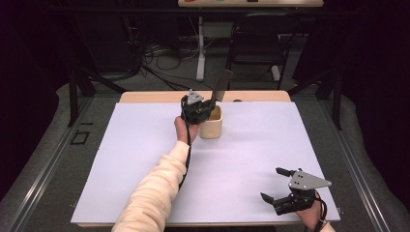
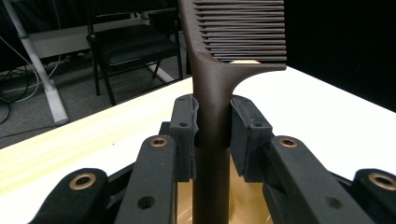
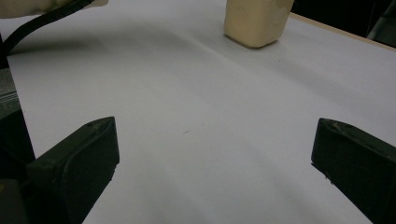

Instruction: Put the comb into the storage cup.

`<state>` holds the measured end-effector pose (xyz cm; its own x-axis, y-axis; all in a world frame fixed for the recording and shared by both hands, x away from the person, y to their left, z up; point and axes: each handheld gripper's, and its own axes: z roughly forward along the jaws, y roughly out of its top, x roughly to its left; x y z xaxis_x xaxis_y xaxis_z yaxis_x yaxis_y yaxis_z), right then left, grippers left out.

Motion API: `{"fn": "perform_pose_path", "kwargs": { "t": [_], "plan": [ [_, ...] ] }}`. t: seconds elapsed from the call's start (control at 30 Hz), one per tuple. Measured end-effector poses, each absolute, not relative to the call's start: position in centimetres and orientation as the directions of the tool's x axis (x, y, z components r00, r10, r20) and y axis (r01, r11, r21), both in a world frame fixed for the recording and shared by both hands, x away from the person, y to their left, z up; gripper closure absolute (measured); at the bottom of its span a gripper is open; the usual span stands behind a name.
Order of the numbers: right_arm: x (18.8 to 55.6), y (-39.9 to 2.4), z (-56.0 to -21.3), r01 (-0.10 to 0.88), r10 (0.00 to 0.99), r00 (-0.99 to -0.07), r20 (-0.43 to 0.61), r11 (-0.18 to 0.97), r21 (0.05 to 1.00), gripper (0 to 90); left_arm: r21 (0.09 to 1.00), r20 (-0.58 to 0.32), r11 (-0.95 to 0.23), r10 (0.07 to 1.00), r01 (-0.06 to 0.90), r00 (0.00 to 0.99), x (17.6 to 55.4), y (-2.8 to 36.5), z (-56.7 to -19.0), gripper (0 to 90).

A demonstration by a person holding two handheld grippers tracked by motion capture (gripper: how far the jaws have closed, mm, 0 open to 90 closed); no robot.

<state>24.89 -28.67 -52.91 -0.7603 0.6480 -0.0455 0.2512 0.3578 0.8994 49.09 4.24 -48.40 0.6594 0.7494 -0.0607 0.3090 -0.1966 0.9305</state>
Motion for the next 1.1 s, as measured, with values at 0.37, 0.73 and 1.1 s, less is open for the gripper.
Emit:
{"fn": "perform_pose_path", "kwargs": {
  "t": [0.37, 0.73, 1.1],
  "plan": [
    [24.88, -28.66, -52.92, 0.252, 0.649, -0.760, -0.044, 0.357, 0.900, 0.6, 0.924, -0.064, -0.208, 0.742, 0.320, 0.667, 49.11, 4.27, -48.74, 72.0],
    [24.89, -28.68, -52.91, 0.251, 0.649, -0.760, -0.046, 0.358, 0.899, 0.6, 0.918, -0.063, -0.221, 0.737, 0.328, 0.673, 49.16, 4.26, -48.78, 71.9],
    [24.91, -28.68, -52.93, 0.254, 0.650, -0.759, -0.045, 0.360, 0.898, 0.6, 0.908, -0.053, -0.246, 0.735, 0.338, 0.676, 48.99, 4.64, -49.13, 68.5]
  ]
}}
